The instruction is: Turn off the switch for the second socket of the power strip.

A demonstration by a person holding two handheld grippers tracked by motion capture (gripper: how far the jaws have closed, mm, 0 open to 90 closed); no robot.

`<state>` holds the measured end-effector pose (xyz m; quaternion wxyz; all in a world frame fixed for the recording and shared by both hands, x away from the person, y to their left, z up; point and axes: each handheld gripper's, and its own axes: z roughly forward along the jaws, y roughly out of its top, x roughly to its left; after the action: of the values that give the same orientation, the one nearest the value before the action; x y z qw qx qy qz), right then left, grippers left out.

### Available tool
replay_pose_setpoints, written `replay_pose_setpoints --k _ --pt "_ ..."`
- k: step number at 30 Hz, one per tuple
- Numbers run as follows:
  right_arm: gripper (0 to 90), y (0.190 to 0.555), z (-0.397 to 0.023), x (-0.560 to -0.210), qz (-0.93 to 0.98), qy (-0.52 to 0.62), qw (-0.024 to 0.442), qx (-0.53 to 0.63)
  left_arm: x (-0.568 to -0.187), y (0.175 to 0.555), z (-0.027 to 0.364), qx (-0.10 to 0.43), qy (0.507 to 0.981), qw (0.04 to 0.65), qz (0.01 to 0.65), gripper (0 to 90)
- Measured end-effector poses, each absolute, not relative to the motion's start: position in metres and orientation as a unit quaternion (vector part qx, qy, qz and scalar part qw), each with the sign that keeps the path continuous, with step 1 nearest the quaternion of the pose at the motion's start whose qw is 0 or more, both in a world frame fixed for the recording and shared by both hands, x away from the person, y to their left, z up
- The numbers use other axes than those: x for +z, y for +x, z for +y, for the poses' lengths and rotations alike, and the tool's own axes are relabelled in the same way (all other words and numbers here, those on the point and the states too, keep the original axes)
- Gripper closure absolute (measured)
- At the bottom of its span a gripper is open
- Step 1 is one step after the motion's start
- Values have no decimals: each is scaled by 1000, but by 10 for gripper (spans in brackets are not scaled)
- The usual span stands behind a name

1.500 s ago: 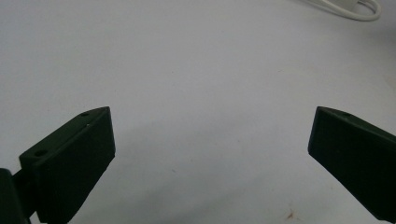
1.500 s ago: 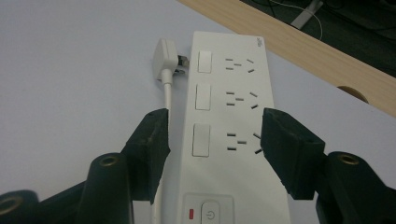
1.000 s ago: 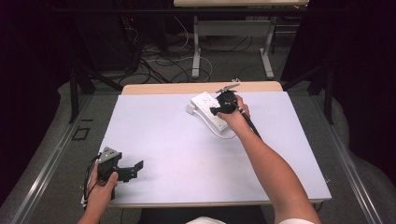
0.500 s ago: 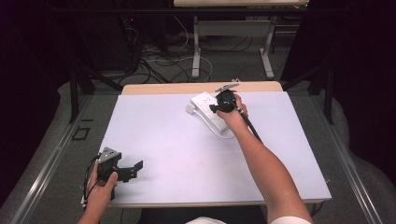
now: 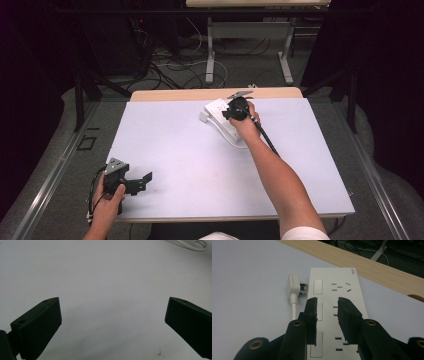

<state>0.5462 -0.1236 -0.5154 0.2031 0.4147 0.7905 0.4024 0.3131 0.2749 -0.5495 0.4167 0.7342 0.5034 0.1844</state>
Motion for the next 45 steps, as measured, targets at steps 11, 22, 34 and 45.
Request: replay_pose_setpoints --k 11,22,34,45 --pt "839 551 -119 -525 788 415 197 411 -549 312 276 184 734 417 504 6" --pt "900 556 -106 -527 793 405 200 409 -550 310 278 185 730 416 509 6" --pt "900 566 -103 -534 789 414 201 406 -550 309 280 185 724 420 515 6" --pt "900 571 -101 -544 793 415 191 403 -551 310 280 185 725 417 515 7"
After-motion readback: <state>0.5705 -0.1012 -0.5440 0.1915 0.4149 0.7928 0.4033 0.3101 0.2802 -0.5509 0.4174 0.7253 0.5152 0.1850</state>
